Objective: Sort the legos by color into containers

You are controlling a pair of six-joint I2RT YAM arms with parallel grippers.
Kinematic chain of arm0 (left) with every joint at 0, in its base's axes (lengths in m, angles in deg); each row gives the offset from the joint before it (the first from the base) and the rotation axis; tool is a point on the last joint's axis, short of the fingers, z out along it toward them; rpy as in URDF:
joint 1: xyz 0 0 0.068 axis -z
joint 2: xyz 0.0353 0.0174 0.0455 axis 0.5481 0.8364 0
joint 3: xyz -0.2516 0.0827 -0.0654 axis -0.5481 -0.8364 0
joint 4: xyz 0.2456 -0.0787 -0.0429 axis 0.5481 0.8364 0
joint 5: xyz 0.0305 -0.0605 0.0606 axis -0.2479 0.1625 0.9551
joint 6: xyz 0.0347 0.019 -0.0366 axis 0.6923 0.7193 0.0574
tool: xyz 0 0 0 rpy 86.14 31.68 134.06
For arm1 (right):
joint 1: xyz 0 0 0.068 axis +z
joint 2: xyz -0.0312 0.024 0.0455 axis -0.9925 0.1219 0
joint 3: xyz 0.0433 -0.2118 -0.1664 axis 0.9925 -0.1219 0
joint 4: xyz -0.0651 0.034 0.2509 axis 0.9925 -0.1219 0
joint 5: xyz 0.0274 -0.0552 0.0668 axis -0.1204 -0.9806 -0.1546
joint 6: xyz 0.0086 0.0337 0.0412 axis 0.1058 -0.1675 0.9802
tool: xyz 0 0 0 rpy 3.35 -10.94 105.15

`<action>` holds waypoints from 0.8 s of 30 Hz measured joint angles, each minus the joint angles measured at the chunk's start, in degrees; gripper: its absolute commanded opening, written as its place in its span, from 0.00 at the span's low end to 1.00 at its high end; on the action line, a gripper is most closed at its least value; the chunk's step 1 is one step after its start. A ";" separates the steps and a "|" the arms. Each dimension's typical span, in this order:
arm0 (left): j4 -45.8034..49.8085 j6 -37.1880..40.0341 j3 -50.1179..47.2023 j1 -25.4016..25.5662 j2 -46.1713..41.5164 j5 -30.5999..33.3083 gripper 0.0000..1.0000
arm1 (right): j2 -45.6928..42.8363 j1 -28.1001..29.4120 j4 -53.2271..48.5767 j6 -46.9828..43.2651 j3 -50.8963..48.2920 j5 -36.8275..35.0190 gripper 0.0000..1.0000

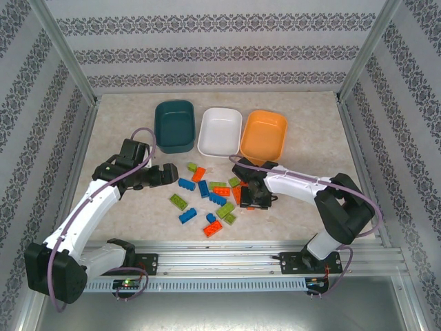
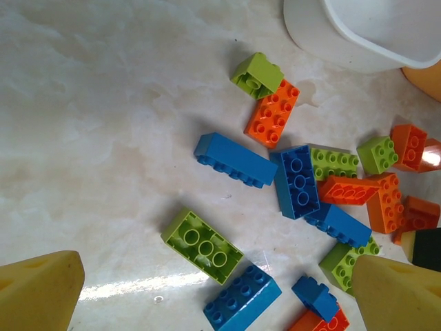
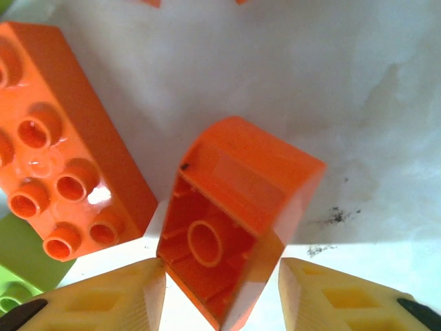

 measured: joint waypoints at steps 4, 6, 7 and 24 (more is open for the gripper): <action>0.11 0.00 -0.48 0.00 -0.09 0.00 1.00 | 0.63 0.00 -0.04 -0.70 1.03 -0.22 0.36; 0.15 0.00 -0.50 0.00 -0.20 0.02 1.00 | 0.63 0.00 -0.02 -0.98 1.29 -0.31 0.32; 0.15 0.00 -0.50 0.00 -0.28 0.02 1.00 | 0.63 0.00 -0.07 -0.98 1.33 -0.37 0.31; 0.13 -0.48 -1.25 0.00 -1.09 -0.02 1.00 | -5.97 -1.14 -3.32 -0.98 1.25 -3.45 0.21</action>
